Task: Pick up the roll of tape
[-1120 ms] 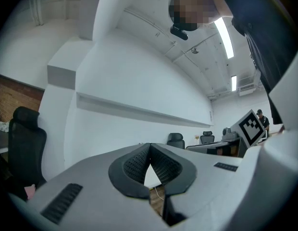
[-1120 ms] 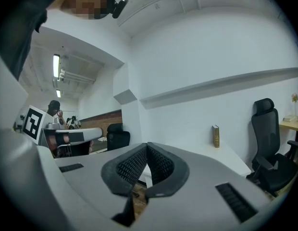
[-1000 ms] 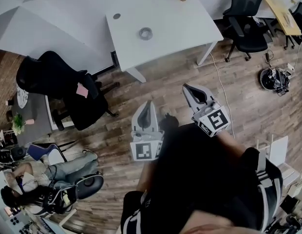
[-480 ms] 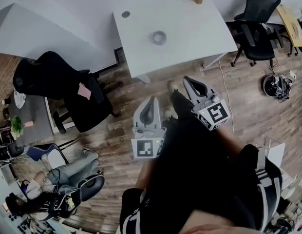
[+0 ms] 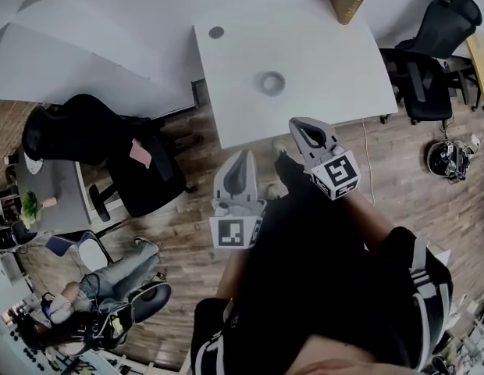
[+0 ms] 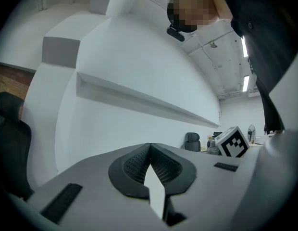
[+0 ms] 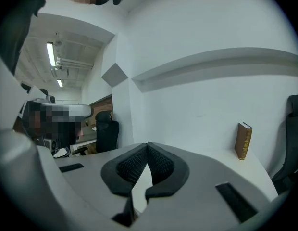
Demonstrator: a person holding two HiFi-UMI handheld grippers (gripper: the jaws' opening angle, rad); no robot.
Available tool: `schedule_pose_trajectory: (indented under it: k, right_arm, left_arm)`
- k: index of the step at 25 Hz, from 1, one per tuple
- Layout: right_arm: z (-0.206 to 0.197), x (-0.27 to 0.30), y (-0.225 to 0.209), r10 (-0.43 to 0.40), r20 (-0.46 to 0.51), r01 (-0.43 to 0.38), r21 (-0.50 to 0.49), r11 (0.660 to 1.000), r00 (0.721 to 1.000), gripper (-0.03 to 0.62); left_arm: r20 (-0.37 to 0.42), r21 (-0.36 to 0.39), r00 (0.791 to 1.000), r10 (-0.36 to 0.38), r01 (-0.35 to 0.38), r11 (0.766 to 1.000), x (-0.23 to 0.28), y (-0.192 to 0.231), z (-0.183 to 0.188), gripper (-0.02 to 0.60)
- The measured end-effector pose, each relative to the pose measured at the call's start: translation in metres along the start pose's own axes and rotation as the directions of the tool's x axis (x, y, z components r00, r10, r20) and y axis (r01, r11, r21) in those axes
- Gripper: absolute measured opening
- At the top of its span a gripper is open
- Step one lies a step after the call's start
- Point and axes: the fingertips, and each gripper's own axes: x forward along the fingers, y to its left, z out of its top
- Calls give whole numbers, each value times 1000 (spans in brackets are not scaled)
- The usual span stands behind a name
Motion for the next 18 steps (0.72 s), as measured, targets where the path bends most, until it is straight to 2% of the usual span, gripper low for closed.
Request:
schedule_pose_trajectory:
  k: [5, 7, 10, 15, 18]
  right_arm:
    - [-16, 54, -40, 37, -94, -38, -8, 999, 995, 12]
    - [-29, 76, -52, 59, -149, -63, -22, 998, 987, 12]
    - [-53, 101, -66, 88, -235, -102, -47, 994, 968, 12]
    - [-102, 136, -80, 132, -381, -178, -90, 980, 915, 52]
    - [-138, 150, -84, 150, -488, -246, -139, 959, 860, 80]
  left_arm:
    - [-26, 14, 1000, 10, -10, 1000, 57, 24, -7, 23]
    - [-37, -9, 999, 21, -21, 1000, 77, 30, -6, 23]
    - [-52, 3, 998, 20, -20, 1000, 100, 36, -11, 23]
    - [-74, -25, 997, 37, -39, 999, 126, 49, -20, 23]
    - [-84, -32, 995, 46, -49, 998, 137, 53, -26, 23]
